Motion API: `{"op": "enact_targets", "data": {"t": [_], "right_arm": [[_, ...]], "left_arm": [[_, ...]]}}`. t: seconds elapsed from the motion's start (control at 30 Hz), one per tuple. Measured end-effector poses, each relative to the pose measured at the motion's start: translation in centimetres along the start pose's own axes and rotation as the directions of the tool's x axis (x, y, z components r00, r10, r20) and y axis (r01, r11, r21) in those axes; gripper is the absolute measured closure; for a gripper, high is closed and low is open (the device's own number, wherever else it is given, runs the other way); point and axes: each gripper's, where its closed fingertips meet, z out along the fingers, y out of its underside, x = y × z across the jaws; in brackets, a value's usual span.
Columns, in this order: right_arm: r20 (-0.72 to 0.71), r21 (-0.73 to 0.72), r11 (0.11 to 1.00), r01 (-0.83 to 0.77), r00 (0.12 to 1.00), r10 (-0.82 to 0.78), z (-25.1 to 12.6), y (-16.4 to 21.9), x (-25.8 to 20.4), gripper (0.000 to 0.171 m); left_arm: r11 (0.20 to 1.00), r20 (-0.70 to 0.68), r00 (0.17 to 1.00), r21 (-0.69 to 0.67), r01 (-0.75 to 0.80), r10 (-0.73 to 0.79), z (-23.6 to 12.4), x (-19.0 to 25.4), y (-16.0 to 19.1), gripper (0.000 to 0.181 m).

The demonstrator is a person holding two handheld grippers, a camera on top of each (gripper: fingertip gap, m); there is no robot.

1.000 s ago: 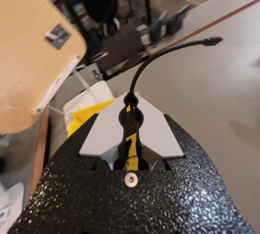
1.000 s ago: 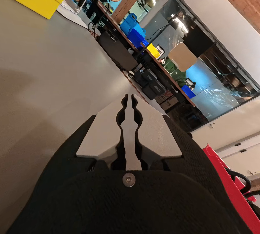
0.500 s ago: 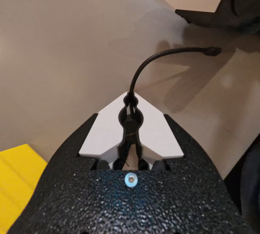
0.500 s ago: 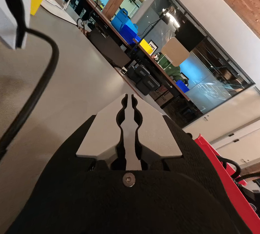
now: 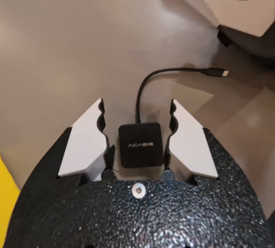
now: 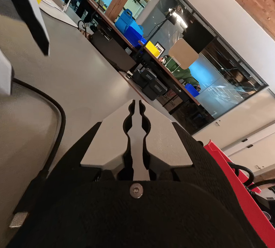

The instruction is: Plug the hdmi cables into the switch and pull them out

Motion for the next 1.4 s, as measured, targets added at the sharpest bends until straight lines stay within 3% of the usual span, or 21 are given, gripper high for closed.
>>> {"op": "enact_targets", "data": {"t": [0.03,0.13,0.23,0.33,0.47,0.6,0.73,0.83,0.9,1.1,1.2,1.3,1.4], "right_arm": [[0.000,0.000,1.000,0.001,1.000,-0.001,0.0,0.0,0.0,0.167],[-0.003,0.001,1.000,-0.004,1.000,0.004,-0.1,0.0,0.1,0.167],[-0.013,0.000,1.000,-0.016,1.000,0.016,-0.2,0.0,0.3,0.167],[-0.019,0.002,1.000,-0.029,0.999,0.029,-0.2,0.0,0.5,0.167],[-0.012,0.009,0.999,-0.031,0.999,0.032,-0.2,-0.1,0.4,0.167],[-0.004,0.004,1.000,-0.015,1.000,0.015,-0.1,-0.1,0.1,0.167],[0.003,-0.004,1.000,0.003,1.000,-0.003,0.0,0.0,-0.1,0.167],[0.003,-0.005,1.000,0.005,1.000,-0.005,0.0,0.0,-0.1,0.167],[0.002,-0.005,1.000,0.004,1.000,-0.004,-0.1,0.0,-0.1,0.167],[0.003,0.000,1.000,-0.004,1.000,0.004,-0.1,0.0,0.0,0.167],[0.007,-0.001,1.000,0.002,1.000,-0.002,-0.1,0.0,-0.1,0.167],[0.009,0.000,1.000,0.001,1.000,-0.001,-0.2,-0.1,-0.1,0.167],[0.007,0.000,1.000,-0.002,1.000,0.002,-0.2,-0.1,-0.1,0.167]], "left_arm": [[0.998,0.019,1.000,0.056,0.004,-0.005,-1.4,-0.2,-0.5,0.097],[0.958,0.143,0.986,0.282,0.045,-0.088,-7.3,-2.8,-2.0,0.093],[0.883,0.254,0.943,0.463,0.076,-0.215,-14.3,-6.4,-0.5,0.096],[0.862,0.390,0.860,0.496,0.103,-0.327,-20.3,-10.7,4.3,0.101],[0.860,0.563,0.669,0.447,0.247,-0.485,-25.8,-16.6,13.9,0.108],[0.765,0.506,0.575,0.467,0.443,-0.642,-26.6,-17.9,20.5,0.107],[0.744,0.538,0.525,0.369,0.556,-0.659,-26.9,-17.9,24.4,0.113],[0.683,0.421,0.540,0.383,0.622,-0.728,-26.3,-17.0,24.4,0.120],[0.651,0.336,0.558,0.384,0.655,-0.759,-25.8,-16.4,24.2,0.144],[0.609,0.310,0.527,0.323,0.724,-0.791,-25.8,-15.3,25.7,0.150],[0.610,0.313,0.528,0.295,0.736,-0.789,-25.7,-15.2,26.5,0.177],[0.622,0.301,0.548,0.289,0.727,-0.780,-25.7,-15.1,26.4,0.178],[0.608,0.286,0.538,0.300,0.736,-0.793,-25.7,-15.1,26.3,0.163]]}}
